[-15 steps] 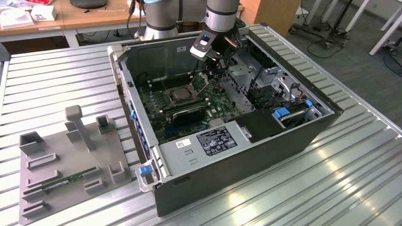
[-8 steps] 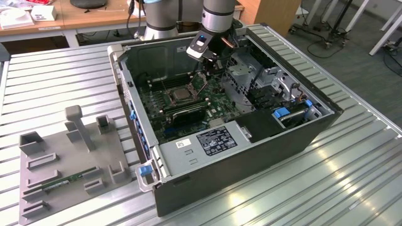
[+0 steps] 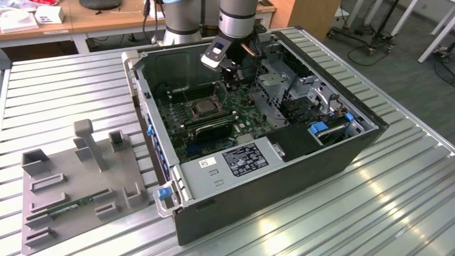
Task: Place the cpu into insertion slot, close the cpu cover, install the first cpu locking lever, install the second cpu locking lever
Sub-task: 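Close the cpu cover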
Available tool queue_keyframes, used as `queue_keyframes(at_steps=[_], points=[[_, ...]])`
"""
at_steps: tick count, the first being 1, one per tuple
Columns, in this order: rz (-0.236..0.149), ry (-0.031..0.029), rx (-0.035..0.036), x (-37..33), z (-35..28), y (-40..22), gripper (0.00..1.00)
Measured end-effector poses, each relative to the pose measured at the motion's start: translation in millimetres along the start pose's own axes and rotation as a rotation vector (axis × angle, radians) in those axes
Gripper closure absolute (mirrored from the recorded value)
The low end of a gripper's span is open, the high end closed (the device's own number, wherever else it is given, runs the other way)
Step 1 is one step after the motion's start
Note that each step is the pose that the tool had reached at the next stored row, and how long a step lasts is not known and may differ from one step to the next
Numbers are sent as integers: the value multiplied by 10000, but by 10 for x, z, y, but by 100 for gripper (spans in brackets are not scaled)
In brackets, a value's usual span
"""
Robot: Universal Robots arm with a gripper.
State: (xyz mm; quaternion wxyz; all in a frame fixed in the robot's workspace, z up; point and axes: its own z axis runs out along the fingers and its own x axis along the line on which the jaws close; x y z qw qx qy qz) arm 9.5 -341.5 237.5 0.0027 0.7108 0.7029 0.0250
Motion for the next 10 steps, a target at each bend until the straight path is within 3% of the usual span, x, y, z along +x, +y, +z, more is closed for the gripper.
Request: queue_keyframes(at_steps=[5, 10], points=[[0, 0, 0, -1, -5, -155, 89], [1, 1, 0, -3, -8, -271, 89]])
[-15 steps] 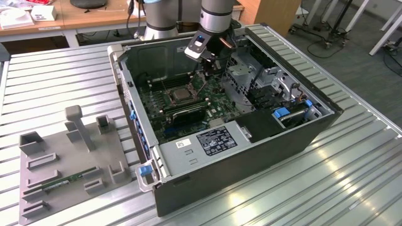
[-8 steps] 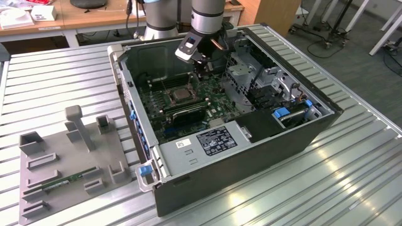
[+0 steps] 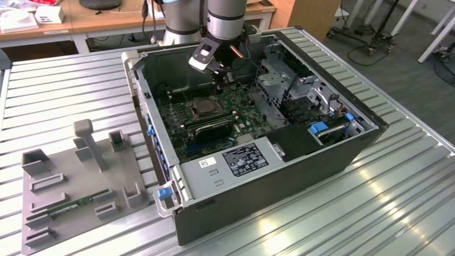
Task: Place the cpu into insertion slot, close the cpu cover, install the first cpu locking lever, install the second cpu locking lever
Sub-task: 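Close the cpu cover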
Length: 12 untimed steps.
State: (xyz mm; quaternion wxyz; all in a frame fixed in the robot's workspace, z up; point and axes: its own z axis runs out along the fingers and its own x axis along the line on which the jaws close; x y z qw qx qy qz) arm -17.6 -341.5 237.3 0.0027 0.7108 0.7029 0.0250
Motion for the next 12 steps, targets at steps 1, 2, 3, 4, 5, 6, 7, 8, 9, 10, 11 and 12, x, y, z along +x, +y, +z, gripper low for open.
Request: queue_keyframes(at_steps=[1, 2, 3, 4, 5, 6, 7, 8, 9, 10, 11, 12], points=[[0, 0, 0, 0, -1, -24, 89], [-1, 1, 0, 0, -1, -43, 89], [-1, 0, 0, -1, -2, -63, 89], [-1, -1, 1, -1, -2, -83, 89], [0, 0, 0, -1, -2, -103, 89], [0, -1, 0, -2, -3, -125, 89], [0, 0, 0, -2, -2, -148, 89], [-1, -1, 0, -2, -2, -173, 89], [-1, -1, 0, -2, -2, -196, 89], [-1, 0, 0, -2, -1, -220, 89], [1, 1, -1, -3, 1, -242, 89], [0, 0, 0, -3, 3, -262, 89]])
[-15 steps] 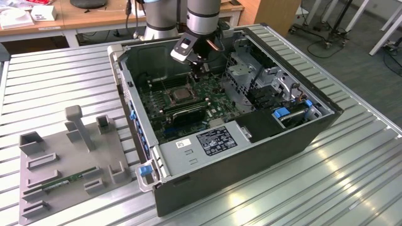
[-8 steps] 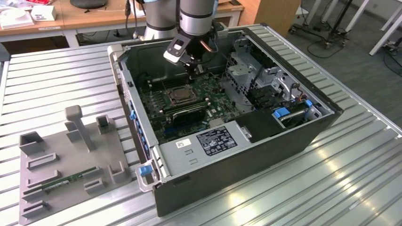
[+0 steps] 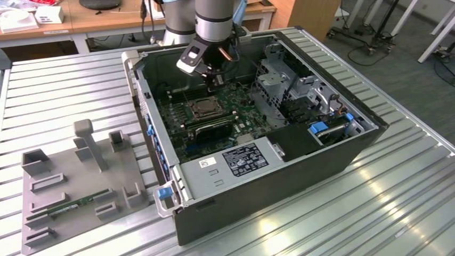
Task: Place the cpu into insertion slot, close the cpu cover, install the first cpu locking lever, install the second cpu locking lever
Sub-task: 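Close the cpu cover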
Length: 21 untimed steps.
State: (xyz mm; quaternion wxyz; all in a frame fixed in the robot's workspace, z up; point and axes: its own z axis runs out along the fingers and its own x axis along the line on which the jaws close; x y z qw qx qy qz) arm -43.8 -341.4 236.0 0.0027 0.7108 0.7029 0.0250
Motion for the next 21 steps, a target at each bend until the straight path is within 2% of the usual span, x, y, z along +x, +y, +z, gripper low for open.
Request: queue_keyframes(at_steps=[6, 16, 21], points=[[0, -1, 0, -1, 10, -80, 89], [-10, -1, 1, -2, 10, -86, 89], [-286, 10, 10, -2, 11, -87, 89]])
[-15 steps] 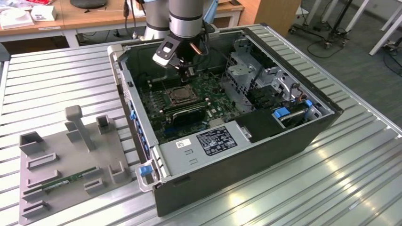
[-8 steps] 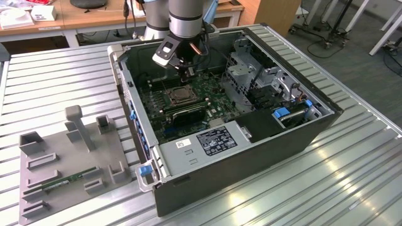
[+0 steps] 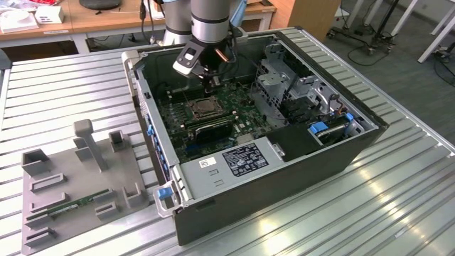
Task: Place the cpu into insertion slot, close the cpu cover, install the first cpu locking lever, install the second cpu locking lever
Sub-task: 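Close the cpu cover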
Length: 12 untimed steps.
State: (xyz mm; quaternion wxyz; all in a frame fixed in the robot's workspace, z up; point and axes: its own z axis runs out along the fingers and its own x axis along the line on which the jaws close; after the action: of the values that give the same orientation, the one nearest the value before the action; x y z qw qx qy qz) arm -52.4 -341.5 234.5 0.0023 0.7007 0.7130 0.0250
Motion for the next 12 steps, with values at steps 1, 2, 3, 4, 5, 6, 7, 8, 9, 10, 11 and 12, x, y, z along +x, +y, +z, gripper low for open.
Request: queue_keyframes(at_steps=[1, 2, 3, 4, 5, 6, 7, 8, 9, 10, 11, 12], points=[[-129, 5, 4, 0, 0, 0, 89], [-288, 11, 9, 0, 1, 0, 89], [-454, 18, 14, 0, 1, 0, 89], [-631, 25, 19, 0, 2, 0, 89], [-811, 32, 25, 0, 2, 0, 89], [-988, 39, 31, 0, 3, 0, 89], [-1164, 46, 36, 0, 3, 0, 89], [-1343, 53, 42, 0, 4, 0, 89], [-1523, 61, 47, 0, 5, 0, 89], [-1718, 68, 54, 0, 5, 0, 89], [-1899, 74, 60, 0, 6, 0, 89], [-2078, 81, 66, 0, 7, 0, 89]])
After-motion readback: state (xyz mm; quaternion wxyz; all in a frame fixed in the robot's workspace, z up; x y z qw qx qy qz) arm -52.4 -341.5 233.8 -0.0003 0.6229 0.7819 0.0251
